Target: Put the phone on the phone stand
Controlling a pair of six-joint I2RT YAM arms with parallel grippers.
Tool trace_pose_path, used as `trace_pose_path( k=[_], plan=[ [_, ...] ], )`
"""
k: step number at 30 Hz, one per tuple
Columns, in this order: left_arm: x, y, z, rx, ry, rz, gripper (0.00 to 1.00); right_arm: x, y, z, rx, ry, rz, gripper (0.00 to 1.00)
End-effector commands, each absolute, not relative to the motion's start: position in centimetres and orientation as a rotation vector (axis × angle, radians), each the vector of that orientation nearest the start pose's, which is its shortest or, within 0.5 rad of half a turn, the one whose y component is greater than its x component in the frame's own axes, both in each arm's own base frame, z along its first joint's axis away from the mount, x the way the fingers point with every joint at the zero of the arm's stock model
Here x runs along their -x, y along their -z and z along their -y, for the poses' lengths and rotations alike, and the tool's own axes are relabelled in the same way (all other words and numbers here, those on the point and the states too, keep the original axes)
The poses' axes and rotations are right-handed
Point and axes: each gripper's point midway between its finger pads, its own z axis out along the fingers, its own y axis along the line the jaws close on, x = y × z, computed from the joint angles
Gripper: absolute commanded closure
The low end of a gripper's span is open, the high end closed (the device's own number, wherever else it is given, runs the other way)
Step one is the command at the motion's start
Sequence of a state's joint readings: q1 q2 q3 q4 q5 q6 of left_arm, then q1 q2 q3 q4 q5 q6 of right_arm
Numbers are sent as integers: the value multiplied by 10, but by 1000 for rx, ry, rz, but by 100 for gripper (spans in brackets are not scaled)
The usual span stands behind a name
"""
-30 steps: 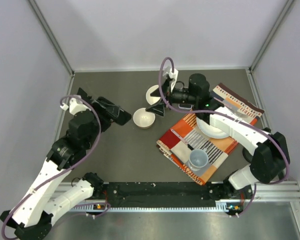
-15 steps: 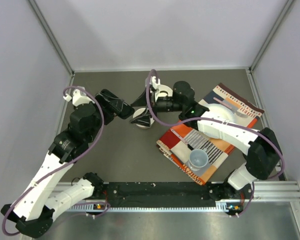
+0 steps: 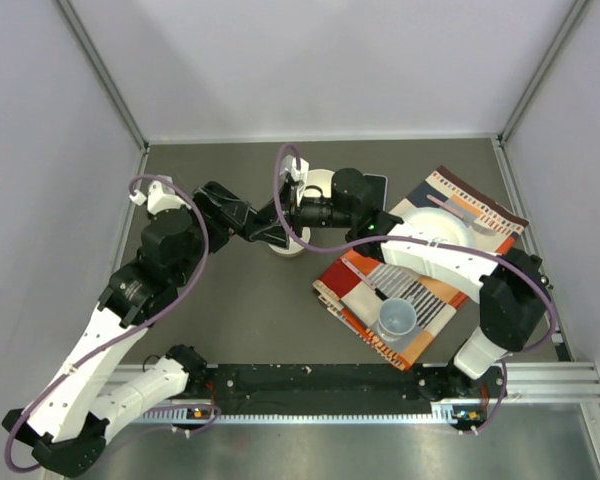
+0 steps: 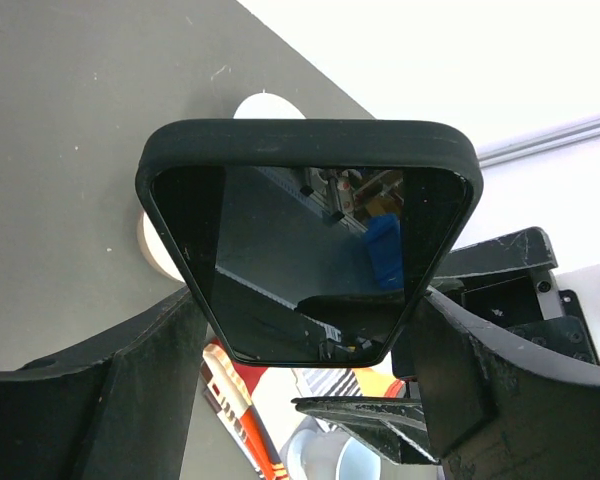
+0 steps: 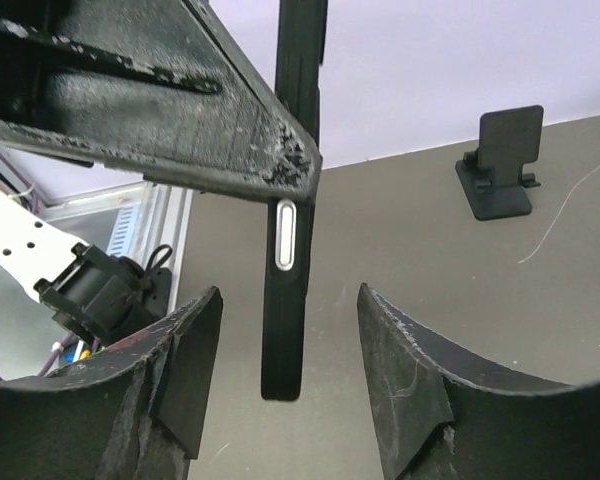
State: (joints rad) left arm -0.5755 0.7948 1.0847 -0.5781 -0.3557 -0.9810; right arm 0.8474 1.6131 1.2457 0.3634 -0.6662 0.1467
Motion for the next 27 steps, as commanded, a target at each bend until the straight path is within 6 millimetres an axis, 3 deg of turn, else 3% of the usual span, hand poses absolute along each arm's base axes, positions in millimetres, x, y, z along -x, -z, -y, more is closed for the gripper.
trace_pose_path(
  k=[1,8,12,13,15,16,18,20,25,27],
  plan=[
    [-260,-360,143,639,874,-1726,100,-235,-343,-451,1058,-1294,-1211,45],
    [-260,-358,154,632,932,-1748,100,-236,-340,-454,1071,-1307,-1217,62],
    [-259,-364,162,586,970,-1746,100,-232,-343,-454,1075,-1326,-1211,100],
    [-258,-366,163,530,958,-1746,96,-232,-345,-453,1069,-1329,-1208,100],
    [-250,-381,171,407,1001,-1714,68,-233,-346,-453,1051,-1335,-1218,100],
    [-247,-384,171,343,984,-1702,46,-236,-349,-451,1030,-1327,-1224,100],
    [-236,-395,170,269,1000,-1661,18,-237,-355,-445,1002,-1353,-1210,100],
    [-225,-403,165,174,972,-1627,9,-234,-362,-440,985,-1420,-1188,100],
    [-185,-413,180,-227,974,-1599,4,-240,-377,-406,941,-1530,-1174,100],
    [-176,-414,182,-295,979,-1591,2,-237,-390,-391,943,-1527,-1139,100]
  ],
)
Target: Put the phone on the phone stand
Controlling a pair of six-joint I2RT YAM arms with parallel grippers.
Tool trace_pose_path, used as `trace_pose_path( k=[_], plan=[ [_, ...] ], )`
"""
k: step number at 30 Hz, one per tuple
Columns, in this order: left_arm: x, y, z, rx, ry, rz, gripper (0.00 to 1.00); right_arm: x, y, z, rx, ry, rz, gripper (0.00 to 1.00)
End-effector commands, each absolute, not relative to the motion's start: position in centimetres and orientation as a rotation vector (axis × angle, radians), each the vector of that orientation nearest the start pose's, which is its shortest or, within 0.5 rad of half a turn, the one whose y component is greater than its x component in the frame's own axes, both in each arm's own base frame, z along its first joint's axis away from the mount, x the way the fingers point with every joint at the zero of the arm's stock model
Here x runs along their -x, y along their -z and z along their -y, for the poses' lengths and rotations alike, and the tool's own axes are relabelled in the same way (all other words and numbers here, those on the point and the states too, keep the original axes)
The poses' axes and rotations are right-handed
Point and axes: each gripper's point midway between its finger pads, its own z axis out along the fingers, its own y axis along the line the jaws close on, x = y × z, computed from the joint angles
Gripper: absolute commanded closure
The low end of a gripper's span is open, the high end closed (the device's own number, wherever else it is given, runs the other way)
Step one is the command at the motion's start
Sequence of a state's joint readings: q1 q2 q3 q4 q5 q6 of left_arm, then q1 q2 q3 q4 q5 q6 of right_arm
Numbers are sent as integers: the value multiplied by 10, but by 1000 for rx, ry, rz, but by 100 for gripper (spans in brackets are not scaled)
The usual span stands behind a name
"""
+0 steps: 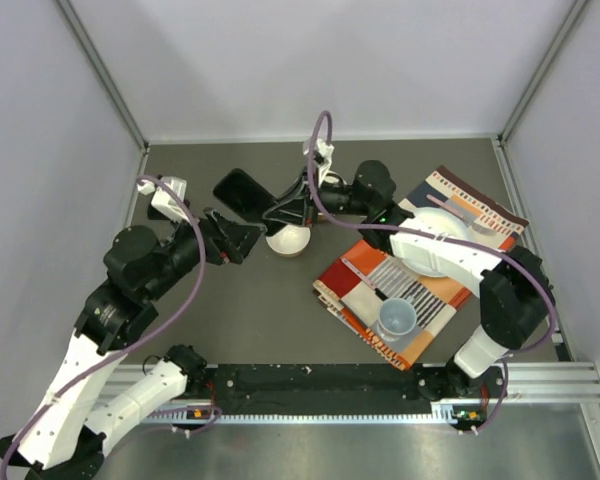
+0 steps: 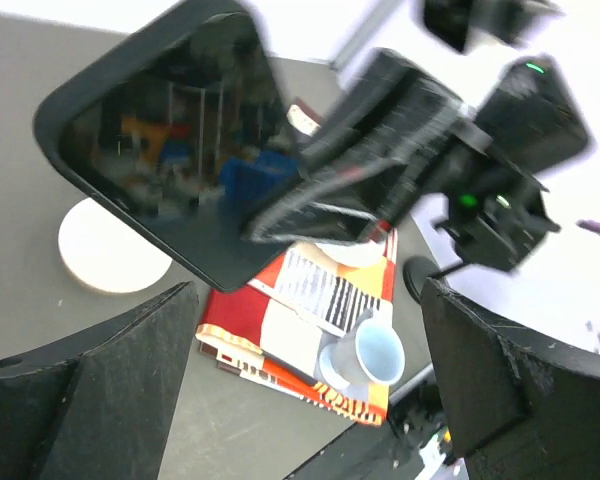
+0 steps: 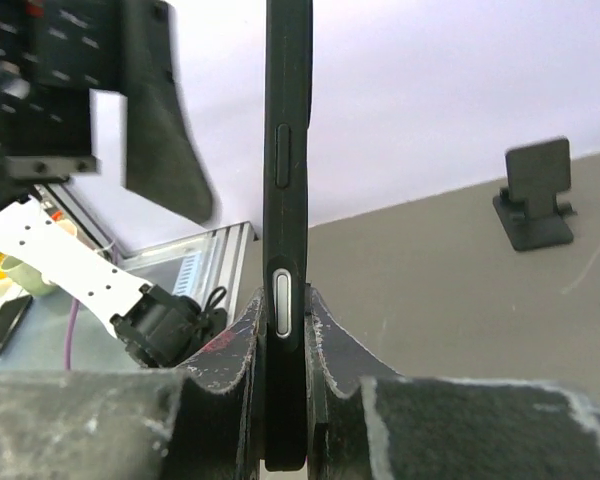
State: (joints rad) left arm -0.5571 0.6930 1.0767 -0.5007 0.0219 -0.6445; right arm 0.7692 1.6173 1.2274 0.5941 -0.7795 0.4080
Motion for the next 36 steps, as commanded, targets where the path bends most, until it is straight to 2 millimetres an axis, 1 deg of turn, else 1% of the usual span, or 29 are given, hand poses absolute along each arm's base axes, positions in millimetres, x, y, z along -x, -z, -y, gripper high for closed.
trace_pose_path(
  k=[1,3,4,5,6,7,8,9,10,11,12,13,14,15,16,17,19,20,21,23,25,27,29,31,33,36],
  plan=[
    [-174,-418,181,-313,975,-1575,2,-239,-388,-383,945,-1528,-1149,100],
    [-172,-430,177,-302,964,-1537,1,-236,-398,-372,933,-1519,-1131,100],
    [-177,-444,167,-229,938,-1515,1,-236,-398,-367,934,-1522,-1131,100],
    [-185,-441,164,-173,915,-1555,1,-235,-400,-365,935,-1518,-1125,100],
    [-193,-442,156,-94,878,-1582,1,-234,-401,-364,936,-1514,-1120,100],
    [-193,-461,144,25,884,-1581,1,-232,-401,-363,938,-1508,-1115,100],
    [-212,-454,139,119,815,-1639,2,-232,-402,-362,938,-1513,-1112,100],
    [-212,-442,136,140,781,-1723,2,-231,-403,-361,938,-1517,-1106,100],
    [-208,-460,135,134,788,-1704,3,-229,-406,-361,933,-1538,-1099,100],
    [-209,-457,145,71,802,-1738,3,-228,-409,-359,933,-1551,-1087,100],
    [-207,-462,149,1,799,-1714,3,-225,-412,-358,935,-1573,-1076,100],
    [-207,-459,153,-38,811,-1700,5,-219,-413,-355,931,-1635,-1095,100],
    [-193,-473,154,-92,864,-1616,5,-215,-425,-349,940,-1639,-1026,100],
    [-182,-478,161,-162,914,-1560,6,-211,-427,-346,943,-1658,-1013,100],
    [-182,-485,164,-179,937,-1487,8,-206,-430,-343,941,-1701,-1018,100],
    [-173,-491,161,-195,953,-1439,13,-201,-436,-339,951,-1702,-985,100],
    [-168,-495,165,-241,969,-1423,15,-195,-439,-336,967,-1725,-978,100],
    [-171,-492,171,-262,975,-1440,15,-194,-440,-334,977,-1725,-971,100],
    [-167,-493,177,-310,999,-1440,14,-191,-441,-334,982,-1730,-970,100],
    [-167,-495,185,-353,1023,-1436,14,-189,-441,-334,1004,-1744,-969,100],
    [-164,-497,191,-401,1037,-1419,17,-185,-442,-333,1028,-1757,-970,100],
    [-160,-503,194,-438,1053,-1384,20,-183,-443,-333,1048,-1756,-956,100],
    [-166,-500,199,-446,1053,-1411,20,-174,-445,-329,1076,-1780,-938,100],
    [-170,-500,200,-448,1045,-1423,21,-165,-450,-324,1100,-1798,-897,100],
    [-173,-503,199,-440,1038,-1422,22,-160,-451,-321,1120,-1802,-877,100],
    [-175,-505,200,-431,1045,-1408,24,-160,-452,-321,1118,-1806,-883,100]
  ],
)
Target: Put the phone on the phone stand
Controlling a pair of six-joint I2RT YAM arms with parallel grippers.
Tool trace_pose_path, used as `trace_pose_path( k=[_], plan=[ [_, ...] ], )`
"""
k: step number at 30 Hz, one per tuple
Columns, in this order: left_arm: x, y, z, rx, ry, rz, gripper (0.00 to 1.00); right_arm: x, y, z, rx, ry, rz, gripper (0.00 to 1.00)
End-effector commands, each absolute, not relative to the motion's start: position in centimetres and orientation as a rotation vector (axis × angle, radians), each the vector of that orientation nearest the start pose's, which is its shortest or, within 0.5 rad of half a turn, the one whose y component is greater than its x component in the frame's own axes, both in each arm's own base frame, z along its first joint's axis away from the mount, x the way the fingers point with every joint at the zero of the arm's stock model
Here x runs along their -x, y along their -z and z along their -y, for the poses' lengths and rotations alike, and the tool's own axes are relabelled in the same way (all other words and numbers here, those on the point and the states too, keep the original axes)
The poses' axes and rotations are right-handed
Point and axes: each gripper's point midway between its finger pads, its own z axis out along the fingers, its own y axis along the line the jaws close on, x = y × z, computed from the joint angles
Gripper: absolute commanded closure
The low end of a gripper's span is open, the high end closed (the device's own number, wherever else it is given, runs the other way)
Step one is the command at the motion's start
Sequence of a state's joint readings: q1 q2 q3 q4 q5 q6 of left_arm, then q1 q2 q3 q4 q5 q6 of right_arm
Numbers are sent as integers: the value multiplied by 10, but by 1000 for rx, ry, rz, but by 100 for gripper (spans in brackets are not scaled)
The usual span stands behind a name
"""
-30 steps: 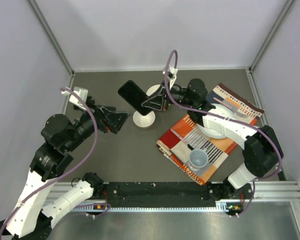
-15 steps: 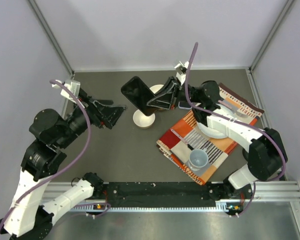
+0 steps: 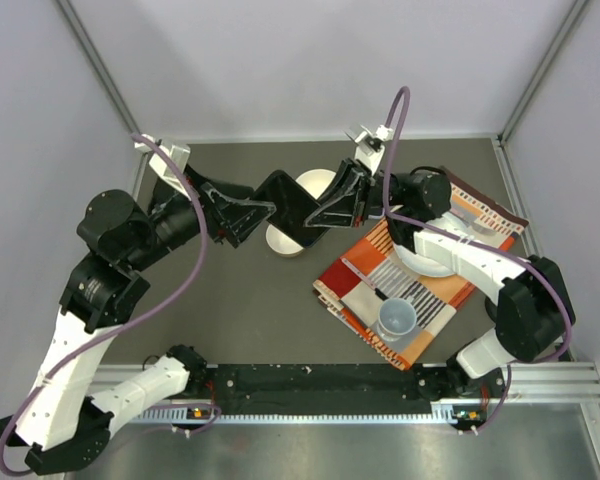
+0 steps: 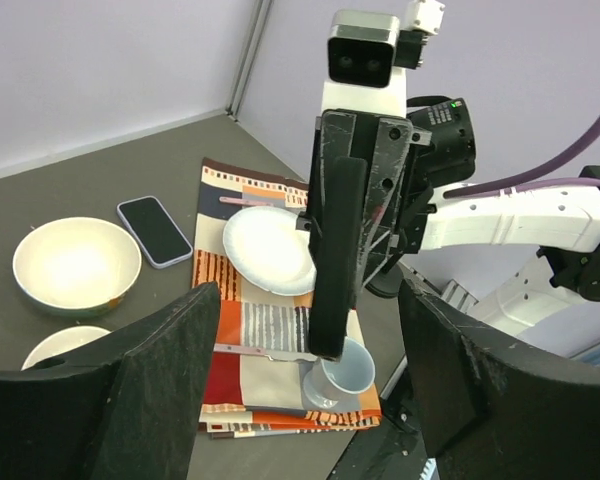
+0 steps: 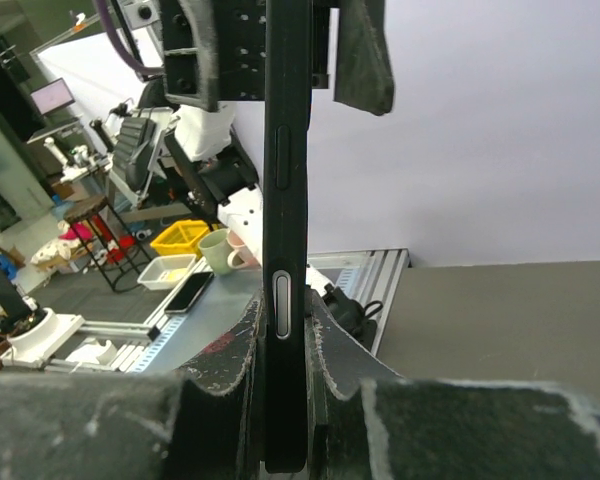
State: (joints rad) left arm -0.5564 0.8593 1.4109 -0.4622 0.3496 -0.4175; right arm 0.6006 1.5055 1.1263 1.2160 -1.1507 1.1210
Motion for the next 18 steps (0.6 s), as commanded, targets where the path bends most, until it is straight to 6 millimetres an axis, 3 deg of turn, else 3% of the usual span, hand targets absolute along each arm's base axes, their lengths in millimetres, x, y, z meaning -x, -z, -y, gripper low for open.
trace_pose_path(
  k=[1,8,18],
  plan=[
    [-174,-507,201,-435,1054,-1396,27,-161,-452,-322,1115,-1810,-888,100],
    [-169,-513,213,-470,1147,-1302,45,-163,-457,-322,1076,-1831,-896,100],
    [-168,-512,221,-499,1188,-1276,62,-166,-459,-323,1044,-1849,-901,100]
  ],
)
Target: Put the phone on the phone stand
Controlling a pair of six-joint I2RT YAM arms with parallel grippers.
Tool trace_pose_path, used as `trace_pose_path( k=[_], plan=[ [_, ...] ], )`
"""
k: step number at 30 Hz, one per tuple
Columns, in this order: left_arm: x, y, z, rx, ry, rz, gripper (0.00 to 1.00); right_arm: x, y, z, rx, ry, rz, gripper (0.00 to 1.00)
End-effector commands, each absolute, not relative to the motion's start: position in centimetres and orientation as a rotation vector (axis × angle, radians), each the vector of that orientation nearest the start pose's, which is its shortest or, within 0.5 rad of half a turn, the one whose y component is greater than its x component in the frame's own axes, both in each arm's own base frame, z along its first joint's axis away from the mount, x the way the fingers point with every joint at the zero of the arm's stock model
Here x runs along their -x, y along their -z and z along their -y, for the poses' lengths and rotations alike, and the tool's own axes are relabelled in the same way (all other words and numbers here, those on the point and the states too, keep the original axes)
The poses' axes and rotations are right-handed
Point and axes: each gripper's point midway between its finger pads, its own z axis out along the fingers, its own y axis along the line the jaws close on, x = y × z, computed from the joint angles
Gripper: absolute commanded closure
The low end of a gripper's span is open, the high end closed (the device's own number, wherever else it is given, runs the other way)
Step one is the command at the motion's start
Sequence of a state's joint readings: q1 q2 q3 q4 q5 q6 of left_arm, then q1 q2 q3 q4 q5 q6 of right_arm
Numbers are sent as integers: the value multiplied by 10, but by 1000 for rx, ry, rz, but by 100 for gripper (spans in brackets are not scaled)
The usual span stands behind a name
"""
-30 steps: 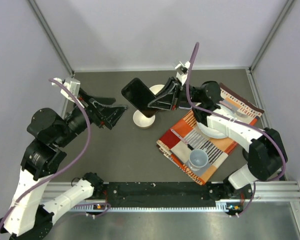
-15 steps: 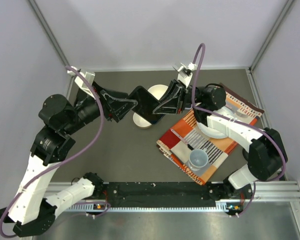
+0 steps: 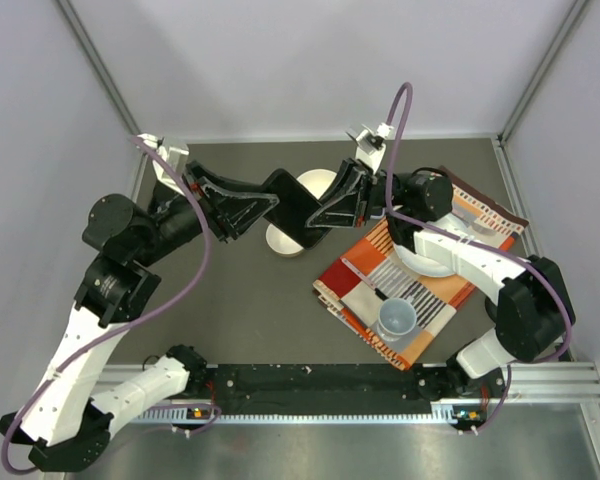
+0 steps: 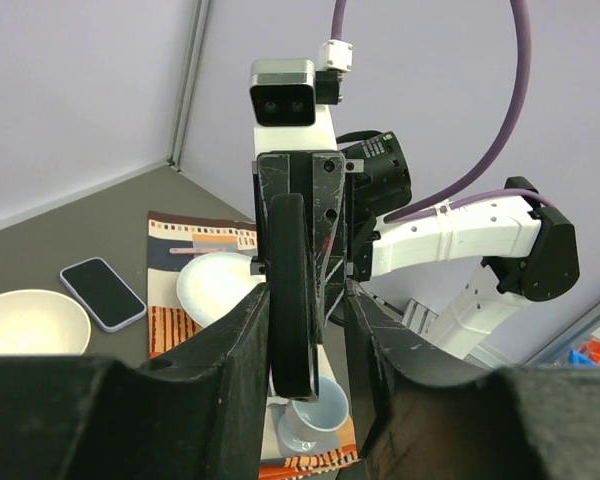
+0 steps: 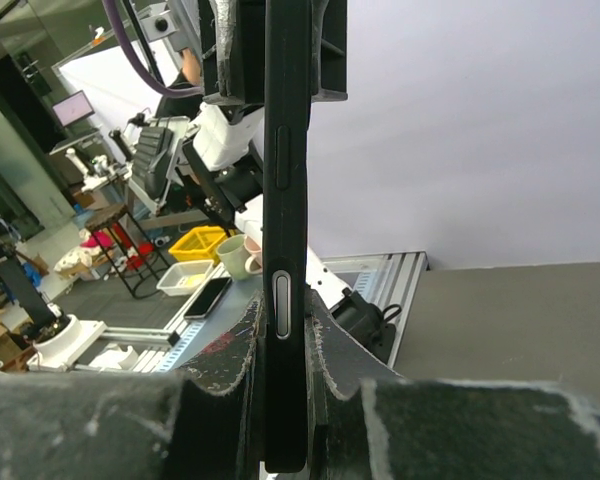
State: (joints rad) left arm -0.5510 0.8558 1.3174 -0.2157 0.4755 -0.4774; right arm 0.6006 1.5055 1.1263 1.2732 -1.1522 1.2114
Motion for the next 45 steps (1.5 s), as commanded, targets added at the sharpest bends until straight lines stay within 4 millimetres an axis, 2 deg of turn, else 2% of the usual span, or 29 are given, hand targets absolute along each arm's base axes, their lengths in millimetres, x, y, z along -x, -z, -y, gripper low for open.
trace_pose_path(
  k=[1,2,4,6,7,8,9,10,12,13,15,17,19,20,21,22,23,24,25,27,28,29,32,34,36,37,38,40,45],
  plan=[
    [-170,-512,221,-494,1186,-1278,64,-167,-459,-323,1041,-1848,-903,100],
    [-171,-511,221,-489,1184,-1282,70,-166,-459,-323,1042,-1849,-902,100],
    [-177,-509,221,-462,1171,-1302,95,-166,-459,-323,1043,-1848,-904,100],
    [-186,-504,220,-430,1149,-1350,100,-168,-459,-324,1041,-1838,-908,100],
    [-194,-503,216,-388,1114,-1367,100,-171,-456,-326,1031,-1841,-950,95],
    [-198,-505,212,-361,1090,-1373,100,-175,-454,-328,1017,-1838,-984,80],
    [-204,-495,206,-316,1050,-1428,100,-180,-452,-329,1020,-1796,-982,48],
    [-215,-491,197,-246,989,-1459,100,-189,-447,-330,984,-1790,-1067,35],
    [-236,-479,167,-87,809,-1528,100,-208,-440,-328,923,-1715,-1110,13],
    [-242,-475,158,-69,736,-1539,100,-221,-440,-318,875,-1666,-1145,8],
    [-255,-471,135,14,608,-1552,100,-250,-421,-310,781,-1577,-1270,1],
    [-266,-463,115,58,500,-1570,100,-280,-402,-293,694,-1445,-1382,1],
    [-278,-459,101,72,432,-1560,100,-296,-390,-281,656,-1352,-1439,1],
    [-289,-456,81,105,367,-1552,100,-309,-380,-270,618,-1262,-1493,1],
    [-295,-454,77,85,354,-1549,100,-313,-377,-266,606,-1218,-1511,1],
    [-308,-447,51,131,284,-1538,100,-320,-375,-262,583,-1162,-1530,1],
    [-319,-442,43,135,275,-1539,100,-322,-369,-259,598,-1120,-1547,1],
    [-324,-439,50,68,338,-1536,100,-323,-368,-258,599,-1106,-1548,1],
    [-338,-436,27,95,287,-1499,100,-323,-368,-257,603,-1097,-1546,1],
    [-360,-422,10,113,277,-1504,100,-323,-368,-257,613,-1089,-1538,1],
    [-367,-405,6,66,311,-1519,100,-323,-367,-258,620,-1092,-1533,1],
    [-377,-413,1,20,301,-1450,100,-321,-368,-259,624,-1100,-1528,1],
    [-390,-395,-8,-135,245,-1460,100,-320,-369,-260,641,-1107,-1501,1],
    [-398,-391,-17,-197,203,-1467,100,-322,-366,-261,644,-1109,-1501,1],
    [-417,-361,-29,-188,209,-1572,100,-325,-363,-262,647,-1113,-1507,1],
    [-422,-368,-40,-216,167,-1569,100,-327,-361,-263,647,-1114,-1510,1],
    [-430,-356,-41,-234,210,-1599,100,-329,-359,-264,646,-1117,-1513,1],
    [-436,-364,-59,-197,207,-1591,100,-332,-355,-264,645,-1133,-1518,1],
    [-457,-353,-80,-164,181,-1612,100,-336,-355,-260,634,-1152,-1506,1]
  ],
)
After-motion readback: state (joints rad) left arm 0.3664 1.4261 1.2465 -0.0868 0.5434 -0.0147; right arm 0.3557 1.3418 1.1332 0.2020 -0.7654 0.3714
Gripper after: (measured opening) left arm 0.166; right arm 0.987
